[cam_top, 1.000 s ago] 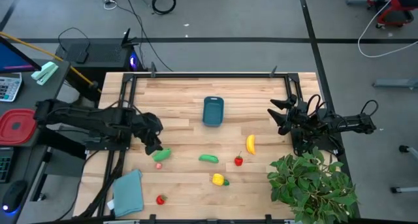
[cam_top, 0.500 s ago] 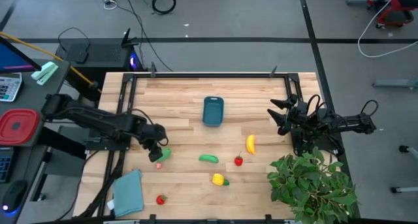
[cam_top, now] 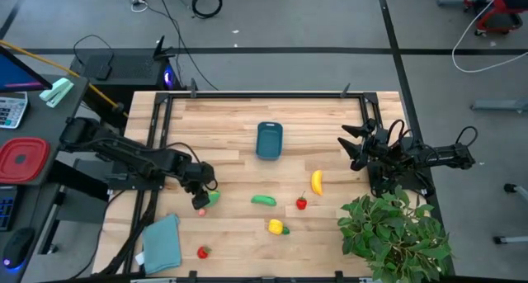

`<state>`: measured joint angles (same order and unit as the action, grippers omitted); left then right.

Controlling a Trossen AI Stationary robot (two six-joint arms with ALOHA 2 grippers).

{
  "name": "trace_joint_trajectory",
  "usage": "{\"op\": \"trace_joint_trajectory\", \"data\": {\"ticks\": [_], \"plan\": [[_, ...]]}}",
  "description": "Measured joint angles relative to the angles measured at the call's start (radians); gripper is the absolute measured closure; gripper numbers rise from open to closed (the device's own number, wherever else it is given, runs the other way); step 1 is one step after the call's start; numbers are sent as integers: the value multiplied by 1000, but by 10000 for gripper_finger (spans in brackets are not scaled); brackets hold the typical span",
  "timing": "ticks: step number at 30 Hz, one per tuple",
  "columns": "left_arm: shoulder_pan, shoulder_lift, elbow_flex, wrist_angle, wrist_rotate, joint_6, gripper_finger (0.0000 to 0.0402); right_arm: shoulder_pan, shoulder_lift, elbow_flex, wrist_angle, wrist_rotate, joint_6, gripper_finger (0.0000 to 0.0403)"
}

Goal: Pick and placing Produce into tupperware
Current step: Put the green corn into the blue bin

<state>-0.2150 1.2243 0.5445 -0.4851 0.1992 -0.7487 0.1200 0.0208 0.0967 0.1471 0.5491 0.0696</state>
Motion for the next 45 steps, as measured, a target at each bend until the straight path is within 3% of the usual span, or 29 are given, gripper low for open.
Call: {"op": "trace_joint_trajectory", "data": {"ticks": [12,20,29,34,45], "plan": [[-4,0,-2,28,-2,1,173,0,0,0,0,0,-2,139],[15,0,1,42,11,80,163,0,0,0,0,0,-2,139],[56,0,117,10,70,125,130,0,0,0,0,0,-2,139],[53,0,172,-88,70,144,119,0,0,0,0,0,-2,139],[-16,0,181,-131,5,144,141,0,0,0,0,0,-12,139]]}}
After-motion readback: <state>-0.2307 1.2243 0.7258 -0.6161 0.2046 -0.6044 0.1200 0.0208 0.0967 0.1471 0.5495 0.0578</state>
